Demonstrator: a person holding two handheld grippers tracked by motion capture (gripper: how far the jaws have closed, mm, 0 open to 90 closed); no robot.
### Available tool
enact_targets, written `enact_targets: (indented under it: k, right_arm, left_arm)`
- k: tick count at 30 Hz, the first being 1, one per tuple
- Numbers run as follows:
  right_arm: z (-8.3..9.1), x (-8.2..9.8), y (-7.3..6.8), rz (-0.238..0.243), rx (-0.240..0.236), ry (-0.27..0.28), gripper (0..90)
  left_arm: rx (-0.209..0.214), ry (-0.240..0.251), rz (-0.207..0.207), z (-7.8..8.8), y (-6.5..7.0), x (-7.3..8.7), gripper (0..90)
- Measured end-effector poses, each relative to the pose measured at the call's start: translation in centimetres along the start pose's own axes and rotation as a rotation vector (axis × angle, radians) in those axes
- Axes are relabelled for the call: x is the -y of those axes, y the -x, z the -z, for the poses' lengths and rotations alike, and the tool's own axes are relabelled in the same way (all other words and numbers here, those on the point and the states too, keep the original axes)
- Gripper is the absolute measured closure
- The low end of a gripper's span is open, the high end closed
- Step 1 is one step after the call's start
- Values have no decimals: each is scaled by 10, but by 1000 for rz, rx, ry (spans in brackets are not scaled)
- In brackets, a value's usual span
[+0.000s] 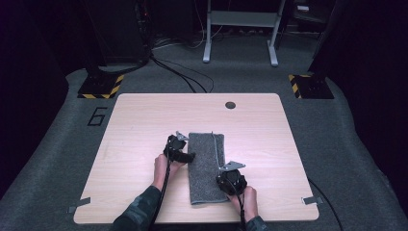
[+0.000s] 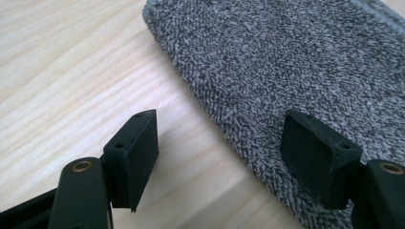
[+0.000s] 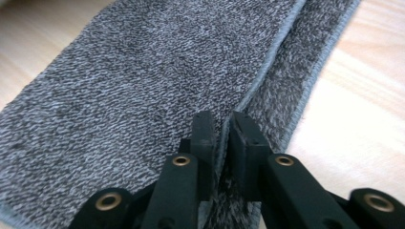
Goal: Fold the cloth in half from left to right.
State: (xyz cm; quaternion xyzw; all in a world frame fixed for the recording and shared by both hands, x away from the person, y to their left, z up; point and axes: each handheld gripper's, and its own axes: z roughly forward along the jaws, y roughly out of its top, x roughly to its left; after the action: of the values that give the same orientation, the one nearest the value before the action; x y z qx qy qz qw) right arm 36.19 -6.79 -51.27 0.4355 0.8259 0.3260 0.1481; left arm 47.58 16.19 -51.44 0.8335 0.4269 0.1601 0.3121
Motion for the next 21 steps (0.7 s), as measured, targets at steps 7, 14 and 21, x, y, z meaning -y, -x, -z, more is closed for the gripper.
enact_targets:
  k: [7, 14, 21]
  right_arm:
    - [9, 9, -13, -30, 49, 13, 878]
    - [18, 2, 1, -31, 6, 54, 660]
    - [10, -28, 29, -71, -25, 49, 400]
  left_arm:
    - [15, 0, -11, 8, -4, 10, 275]
    - [46, 27, 0, 12, -8, 9, 247]
    - [37, 41, 33, 13, -19, 0, 205]
